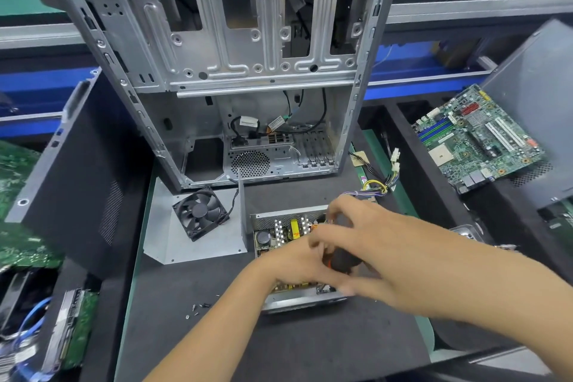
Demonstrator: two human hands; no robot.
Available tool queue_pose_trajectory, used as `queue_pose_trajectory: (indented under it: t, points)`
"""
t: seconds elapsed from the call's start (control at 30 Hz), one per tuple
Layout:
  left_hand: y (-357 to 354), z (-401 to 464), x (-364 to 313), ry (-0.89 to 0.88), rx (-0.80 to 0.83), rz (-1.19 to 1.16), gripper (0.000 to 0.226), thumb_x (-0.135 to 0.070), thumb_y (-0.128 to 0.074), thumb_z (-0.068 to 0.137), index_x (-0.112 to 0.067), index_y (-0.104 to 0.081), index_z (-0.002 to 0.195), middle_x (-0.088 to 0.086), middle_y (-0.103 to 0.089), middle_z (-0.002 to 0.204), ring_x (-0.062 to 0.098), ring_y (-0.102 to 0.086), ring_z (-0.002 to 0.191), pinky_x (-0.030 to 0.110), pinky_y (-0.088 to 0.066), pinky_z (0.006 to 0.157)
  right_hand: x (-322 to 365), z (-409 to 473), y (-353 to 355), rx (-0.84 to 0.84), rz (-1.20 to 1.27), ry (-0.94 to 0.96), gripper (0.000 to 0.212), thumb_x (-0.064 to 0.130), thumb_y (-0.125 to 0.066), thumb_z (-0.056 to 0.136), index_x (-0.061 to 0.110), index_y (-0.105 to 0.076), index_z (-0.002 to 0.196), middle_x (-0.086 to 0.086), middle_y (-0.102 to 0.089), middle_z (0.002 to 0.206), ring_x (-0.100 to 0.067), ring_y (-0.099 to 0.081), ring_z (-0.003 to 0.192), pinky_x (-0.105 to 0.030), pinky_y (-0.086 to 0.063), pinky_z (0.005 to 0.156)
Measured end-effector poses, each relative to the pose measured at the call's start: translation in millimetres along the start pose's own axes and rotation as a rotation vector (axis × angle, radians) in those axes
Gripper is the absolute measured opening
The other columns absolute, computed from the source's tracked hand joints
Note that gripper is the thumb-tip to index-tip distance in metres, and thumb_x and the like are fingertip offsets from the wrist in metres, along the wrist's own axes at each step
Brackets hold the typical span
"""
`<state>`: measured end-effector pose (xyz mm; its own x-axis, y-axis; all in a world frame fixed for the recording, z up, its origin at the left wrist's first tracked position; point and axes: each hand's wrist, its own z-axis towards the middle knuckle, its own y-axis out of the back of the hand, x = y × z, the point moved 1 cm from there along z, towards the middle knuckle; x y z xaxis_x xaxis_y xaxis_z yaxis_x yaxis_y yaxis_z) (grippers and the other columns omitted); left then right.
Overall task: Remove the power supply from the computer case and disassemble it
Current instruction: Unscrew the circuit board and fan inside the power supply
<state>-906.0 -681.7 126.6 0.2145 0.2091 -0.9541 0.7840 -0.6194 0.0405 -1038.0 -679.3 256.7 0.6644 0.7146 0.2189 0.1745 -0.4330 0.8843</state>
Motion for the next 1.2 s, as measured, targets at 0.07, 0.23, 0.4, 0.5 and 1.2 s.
queue_pose_trajectory:
  t: [0.07, 0.23, 0.4, 0.5, 1.2]
  points:
    - [0, 2, 0, -0.028, -0.005, 0.015, 0.030, 0.003, -0.068, 0.079, -0.021, -0.049, 0.074, -0.024, -0.056, 0.056, -0.008, -0.049, 0.054, 0.004, -0.036, 0.053, 2, 7, 1, -0.054, -0.132, -0.124, 0.055, 0.074, -0.040, 0.080, 0.034, -0.035, 0.117, 0.003, -0.042, 0.111, -0.021, -0.054, 0.098, -0.033, -0.047, 0.071]
    - [-3, 0, -8, -0.023, 0.073, -0.079, 0.039, 0.007, -0.069, 0.079, -0.031, -0.065, 0.070, -0.024, -0.060, 0.064, -0.009, -0.052, 0.064, 0.005, -0.041, 0.063, 6, 16, -7, -0.030, -0.354, -0.177, 0.037, 0.049, -0.047, 0.095, 0.020, -0.043, 0.119, -0.003, -0.050, 0.106, -0.026, -0.056, 0.101, -0.031, -0.032, 0.063]
    - [-1, 0, -2, -0.034, 0.042, -0.017, 0.034, -0.007, -0.071, 0.077, -0.038, -0.061, 0.068, -0.023, -0.057, 0.060, -0.009, -0.050, 0.059, 0.007, -0.041, 0.058, 2, 1, -3, 0.050, -0.045, 0.018, 0.039, 0.038, -0.058, 0.089, 0.041, -0.029, 0.115, 0.006, -0.026, 0.116, -0.014, -0.035, 0.100, -0.028, -0.041, 0.070]
    - [-1, 1, 0, -0.033, 0.023, 0.004, 0.016, -0.008, -0.070, 0.074, -0.023, -0.065, 0.075, -0.017, -0.058, 0.060, -0.001, -0.050, 0.061, 0.014, -0.041, 0.057, 3, 9, -5, -0.025, -0.186, -0.167, 0.059, 0.074, -0.044, 0.080, 0.030, -0.034, 0.119, 0.003, -0.042, 0.110, -0.021, -0.054, 0.099, -0.033, -0.044, 0.069]
    - [28, -11, 10, -0.100, 0.009, -0.073, 0.050, 0.012, -0.072, 0.078, -0.025, -0.062, 0.111, -0.012, -0.059, 0.101, 0.007, -0.059, 0.107, 0.026, -0.041, 0.107, -11, 14, -13, -0.015, 0.071, -0.151, 0.030, 0.030, -0.050, 0.096, 0.040, -0.041, 0.123, 0.007, -0.037, 0.097, -0.019, -0.053, 0.098, -0.035, -0.048, 0.083]
